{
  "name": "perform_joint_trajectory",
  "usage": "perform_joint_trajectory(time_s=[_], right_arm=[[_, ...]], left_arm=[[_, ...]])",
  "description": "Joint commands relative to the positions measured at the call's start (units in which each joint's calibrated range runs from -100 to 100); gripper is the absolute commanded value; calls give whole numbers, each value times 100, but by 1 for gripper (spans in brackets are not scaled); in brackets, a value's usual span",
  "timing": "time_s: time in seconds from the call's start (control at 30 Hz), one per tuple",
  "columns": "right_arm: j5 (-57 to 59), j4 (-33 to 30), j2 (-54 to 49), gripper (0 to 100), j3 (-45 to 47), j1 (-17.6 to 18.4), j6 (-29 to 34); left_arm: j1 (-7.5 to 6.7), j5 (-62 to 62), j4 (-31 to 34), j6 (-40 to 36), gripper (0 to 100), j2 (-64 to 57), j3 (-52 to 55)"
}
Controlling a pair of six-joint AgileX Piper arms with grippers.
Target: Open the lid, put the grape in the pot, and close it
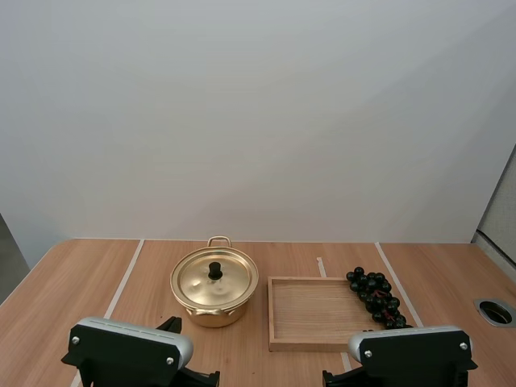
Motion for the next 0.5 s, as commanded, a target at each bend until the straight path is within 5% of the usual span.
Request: perform_joint_trajectory(time_s=[0.0, 0.47], right_arm=[[-152, 7, -43, 0, 0, 4, 48], [-205, 299, -43, 0, -78, 4, 60]], left_arm=[[-12, 22, -138, -44, 0, -28, 13], [-12, 66, -139, -44, 0, -28, -22]])
